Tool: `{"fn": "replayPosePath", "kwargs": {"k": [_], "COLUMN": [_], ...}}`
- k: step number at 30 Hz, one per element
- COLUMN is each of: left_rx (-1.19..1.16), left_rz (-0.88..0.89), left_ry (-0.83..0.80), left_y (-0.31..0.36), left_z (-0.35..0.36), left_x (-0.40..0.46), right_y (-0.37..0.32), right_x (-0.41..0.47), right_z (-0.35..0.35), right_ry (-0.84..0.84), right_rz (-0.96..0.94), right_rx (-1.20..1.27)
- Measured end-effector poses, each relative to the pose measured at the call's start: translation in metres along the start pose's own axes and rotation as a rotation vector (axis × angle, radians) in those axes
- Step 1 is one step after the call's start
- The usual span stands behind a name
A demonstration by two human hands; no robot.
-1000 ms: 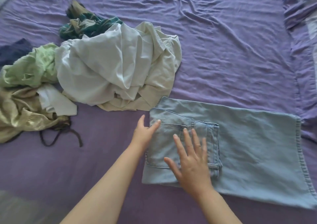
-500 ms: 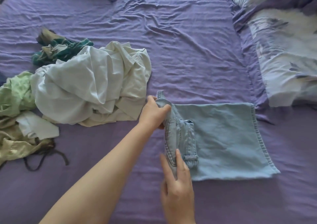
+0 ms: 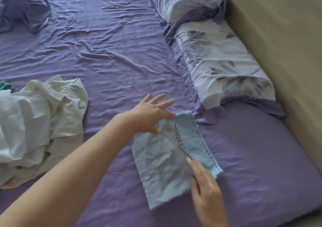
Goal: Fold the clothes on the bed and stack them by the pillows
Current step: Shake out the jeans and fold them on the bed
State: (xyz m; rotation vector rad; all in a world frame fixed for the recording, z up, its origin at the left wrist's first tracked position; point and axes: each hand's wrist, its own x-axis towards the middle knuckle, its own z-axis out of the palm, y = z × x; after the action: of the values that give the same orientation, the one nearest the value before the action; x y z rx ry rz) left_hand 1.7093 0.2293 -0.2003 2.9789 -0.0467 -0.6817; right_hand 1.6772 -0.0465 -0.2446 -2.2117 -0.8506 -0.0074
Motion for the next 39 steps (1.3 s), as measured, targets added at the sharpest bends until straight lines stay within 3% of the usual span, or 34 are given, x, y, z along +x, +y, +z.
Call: {"fn": "replayPosePath", "kwargs": {"k": [3, 7, 12, 16, 18, 21, 23, 26, 29, 31, 34, 37, 39], "left_rx": [0.008, -0.296, -0.303, -0.034, 0.050, -0.033, -0.115, -0.179, -0.253, -0.295, -0.393, -0.740, -0.964], "left_rz": [0.057, 0.048, 0.049, 0.037, -0.005, -0.142, -0.279, -0.437, -0.578, -0.658, -0.826, -1.124, -1.215], "left_ry": [-0.039, -0.011, -0.031, 0.021, 0.059, 0.183, 0.299, 0.439, 0.348, 0.283, 0.245, 0.256, 0.323], "left_y": [0.015, 0.020, 0.044, 0.070, 0.081, 0.097, 0.109, 0.122, 0.126, 0.127, 0.131, 0.139, 0.142], "left_z": [-0.007, -0.011, 0.004, 0.037, 0.055, 0.083, 0.101, 0.140, 0.176, 0.186, 0.192, 0.192, 0.187], "left_x": [0.058, 0.115, 0.164, 0.195, 0.202, 0.199, 0.180, 0.135, 0.092, 0.071, 0.053, 0.045, 0.041], "right_y": [0.035, 0.086, 0.134, 0.162, 0.170, 0.177, 0.176, 0.174, 0.196, 0.203, 0.195, 0.190, 0.187], "right_x": [0.010, 0.017, 0.017, 0.010, 0.010, 0.014, 0.023, 0.040, 0.049, 0.053, 0.071, 0.088, 0.095], "right_z": [-0.011, -0.016, -0.009, 0.003, 0.008, 0.013, 0.019, 0.031, 0.047, 0.051, 0.048, 0.054, 0.058], "right_ry": [-0.048, -0.068, -0.123, -0.182, -0.173, -0.172, -0.272, -0.593, -0.816, -0.811, -0.630, -0.624, -0.652], "right_rz": [0.260, 0.527, 0.605, 0.592, 0.497, 0.150, 0.023, 0.039, 0.068, 0.093, 0.244, 0.259, 0.265], "right_rx": [0.176, 0.351, 0.292, 0.117, -0.052, -0.383, -0.440, -0.496, -0.495, -0.395, -0.173, -0.227, -0.223]}}
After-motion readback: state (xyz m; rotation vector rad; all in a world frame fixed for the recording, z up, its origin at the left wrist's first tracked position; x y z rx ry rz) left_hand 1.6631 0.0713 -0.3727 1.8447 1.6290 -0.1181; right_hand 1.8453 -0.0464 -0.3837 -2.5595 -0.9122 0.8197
